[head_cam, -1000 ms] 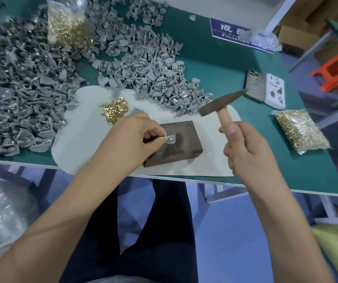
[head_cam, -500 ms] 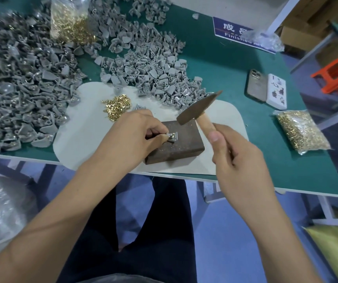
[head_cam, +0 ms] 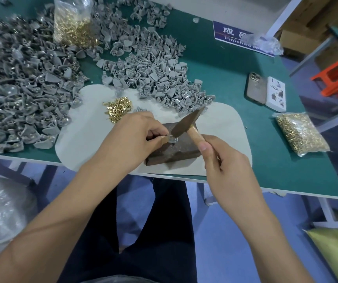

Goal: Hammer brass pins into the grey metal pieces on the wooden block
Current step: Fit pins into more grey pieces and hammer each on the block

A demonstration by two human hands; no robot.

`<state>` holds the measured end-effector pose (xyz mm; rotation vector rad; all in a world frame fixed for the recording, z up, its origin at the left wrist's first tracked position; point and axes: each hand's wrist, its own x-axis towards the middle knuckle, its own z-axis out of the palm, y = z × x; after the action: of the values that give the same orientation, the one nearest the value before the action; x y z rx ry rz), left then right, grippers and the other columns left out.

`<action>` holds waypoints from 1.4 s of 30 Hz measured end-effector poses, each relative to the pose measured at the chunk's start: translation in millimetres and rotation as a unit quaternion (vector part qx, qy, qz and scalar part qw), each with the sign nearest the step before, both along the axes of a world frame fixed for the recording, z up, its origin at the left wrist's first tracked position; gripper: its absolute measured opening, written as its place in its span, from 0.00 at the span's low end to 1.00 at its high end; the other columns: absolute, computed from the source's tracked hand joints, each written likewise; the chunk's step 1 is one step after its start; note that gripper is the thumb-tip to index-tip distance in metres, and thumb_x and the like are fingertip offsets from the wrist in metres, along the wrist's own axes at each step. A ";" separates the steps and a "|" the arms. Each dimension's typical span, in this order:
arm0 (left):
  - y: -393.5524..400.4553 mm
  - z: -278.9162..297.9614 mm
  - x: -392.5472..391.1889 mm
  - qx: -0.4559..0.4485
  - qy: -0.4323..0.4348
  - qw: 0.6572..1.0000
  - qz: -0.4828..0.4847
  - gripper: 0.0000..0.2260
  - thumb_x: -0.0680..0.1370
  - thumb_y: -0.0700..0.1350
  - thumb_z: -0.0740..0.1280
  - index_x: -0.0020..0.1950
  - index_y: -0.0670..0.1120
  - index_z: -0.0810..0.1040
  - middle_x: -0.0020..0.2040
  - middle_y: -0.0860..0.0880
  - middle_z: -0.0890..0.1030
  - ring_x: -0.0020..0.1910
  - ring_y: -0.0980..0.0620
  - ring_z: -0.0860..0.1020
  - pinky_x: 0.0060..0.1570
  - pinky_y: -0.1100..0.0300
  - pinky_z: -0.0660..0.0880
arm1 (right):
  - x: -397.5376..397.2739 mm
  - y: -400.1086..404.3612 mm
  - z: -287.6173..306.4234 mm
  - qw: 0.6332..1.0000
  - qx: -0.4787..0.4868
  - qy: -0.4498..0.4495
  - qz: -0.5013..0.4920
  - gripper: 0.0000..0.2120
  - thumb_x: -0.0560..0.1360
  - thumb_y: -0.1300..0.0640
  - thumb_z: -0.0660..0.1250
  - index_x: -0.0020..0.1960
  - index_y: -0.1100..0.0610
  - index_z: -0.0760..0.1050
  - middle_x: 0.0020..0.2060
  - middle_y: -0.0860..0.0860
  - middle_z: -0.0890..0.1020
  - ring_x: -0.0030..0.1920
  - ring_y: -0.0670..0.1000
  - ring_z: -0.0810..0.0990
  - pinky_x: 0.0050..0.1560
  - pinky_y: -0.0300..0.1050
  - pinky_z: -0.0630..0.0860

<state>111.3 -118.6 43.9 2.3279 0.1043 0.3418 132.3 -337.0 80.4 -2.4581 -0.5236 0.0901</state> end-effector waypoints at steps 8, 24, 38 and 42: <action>-0.2 3.0 0.6 0.000 -0.009 1.000 -0.004 0.06 0.73 0.43 0.78 0.46 0.53 0.88 0.37 0.55 0.79 0.36 0.56 0.76 0.40 0.59 0.74 | -4.7 1.8 0.5 1.000 0.000 0.001 -0.008 0.16 0.84 0.39 0.51 0.58 0.41 0.76 0.31 0.43 0.74 0.31 0.50 0.69 0.30 0.48 0.67; -2.2 1.9 -0.8 0.011 0.003 1.000 -0.004 0.05 0.74 0.41 0.75 0.48 0.49 0.86 0.38 0.58 0.73 0.37 0.63 0.73 0.39 0.73 0.65 | -5.4 2.9 0.3 1.000 -0.018 0.009 0.007 0.15 0.84 0.39 0.51 0.55 0.42 0.75 0.32 0.41 0.74 0.32 0.50 0.69 0.30 0.47 0.66; -1.9 -3.2 -1.9 0.004 -0.015 1.000 0.009 0.08 0.72 0.40 0.77 0.48 0.52 0.87 0.36 0.61 0.74 0.36 0.64 0.74 0.38 0.74 0.65 | -0.3 1.6 -6.6 1.000 0.003 0.006 0.017 0.15 0.84 0.41 0.52 0.49 0.45 0.73 0.30 0.43 0.72 0.30 0.49 0.66 0.29 0.42 0.63; -3.2 -3.4 -2.5 0.002 -0.015 1.000 0.015 0.09 0.72 0.40 0.77 0.48 0.52 0.87 0.37 0.61 0.74 0.37 0.63 0.74 0.40 0.69 0.68 | -2.6 3.3 -8.0 1.000 0.008 0.013 0.016 0.18 0.82 0.37 0.49 0.50 0.44 0.74 0.32 0.43 0.73 0.31 0.49 0.68 0.31 0.44 0.66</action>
<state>108.9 -121.7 40.5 2.3270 0.1242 0.3917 129.7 -333.7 72.5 -2.4305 -0.5511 0.1297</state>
